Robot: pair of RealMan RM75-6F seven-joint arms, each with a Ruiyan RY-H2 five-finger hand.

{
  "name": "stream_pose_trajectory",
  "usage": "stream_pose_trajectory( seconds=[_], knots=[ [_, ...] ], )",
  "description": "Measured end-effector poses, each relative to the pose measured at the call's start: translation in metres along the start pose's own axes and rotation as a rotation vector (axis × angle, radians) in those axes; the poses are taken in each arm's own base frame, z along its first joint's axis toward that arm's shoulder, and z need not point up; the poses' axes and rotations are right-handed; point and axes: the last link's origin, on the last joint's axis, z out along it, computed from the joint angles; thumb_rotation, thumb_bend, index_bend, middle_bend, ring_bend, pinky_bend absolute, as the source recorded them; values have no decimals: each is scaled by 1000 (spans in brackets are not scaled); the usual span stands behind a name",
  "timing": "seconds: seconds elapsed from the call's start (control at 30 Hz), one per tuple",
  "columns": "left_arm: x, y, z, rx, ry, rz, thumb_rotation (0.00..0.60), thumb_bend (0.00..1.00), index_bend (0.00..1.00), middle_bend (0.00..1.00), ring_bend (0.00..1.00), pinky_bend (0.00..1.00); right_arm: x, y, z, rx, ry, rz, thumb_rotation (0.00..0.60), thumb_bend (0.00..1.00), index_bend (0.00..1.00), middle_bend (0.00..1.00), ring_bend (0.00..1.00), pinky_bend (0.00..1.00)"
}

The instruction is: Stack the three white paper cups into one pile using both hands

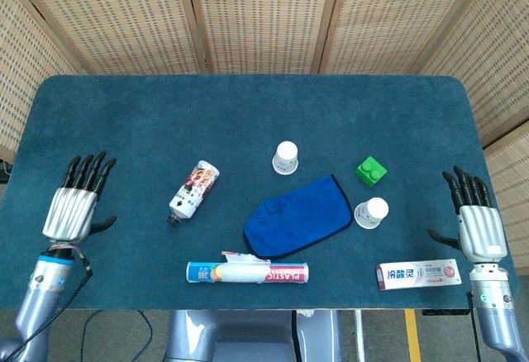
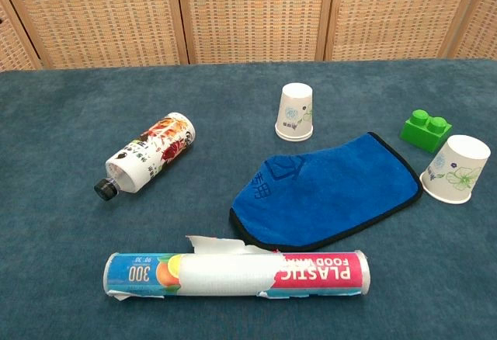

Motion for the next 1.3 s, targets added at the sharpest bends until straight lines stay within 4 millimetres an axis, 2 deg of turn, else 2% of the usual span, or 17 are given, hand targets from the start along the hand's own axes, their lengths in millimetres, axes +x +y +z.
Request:
stream_pose_trajectory(
  seconds=[0.17, 0.27, 0.47, 0.67, 1.07, 1.3],
  knots=[
    [-16, -19, -35, 49, -57, -34, 600, 60, 35, 0, 0, 0, 1, -24, 16, 58, -1, -36, 600, 29, 228, 0, 0, 0],
    [-24, -24, -44, 57, -62, -21, 600, 60, 35, 0, 0, 0, -2, -40, 25, 93, -15, -63, 600, 47, 276, 8, 0, 0],
    [-30, -25, -50, 53, -55, -46, 600, 60, 34, 0, 0, 0, -12, -68, 36, 135, -81, -122, 600, 56, 272, 10, 0, 0],
    [-35, -27, -50, 43, -61, -64, 600, 60, 35, 0, 0, 0, -25, -84, 40, 118, -183, -174, 600, 83, 265, 1, 0, 0],
    [-44, -21, -51, -9, -94, -70, 600, 59, 35, 0, 0, 0, -38, -83, 53, 30, -290, -283, 600, 83, 264, 0, 0, 0],
    [-32, -21, -52, -17, -39, -91, 600, 59, 35, 0, 0, 0, -49, -73, 48, -4, -326, -291, 600, 84, 264, 0, 0, 0]
  ],
)
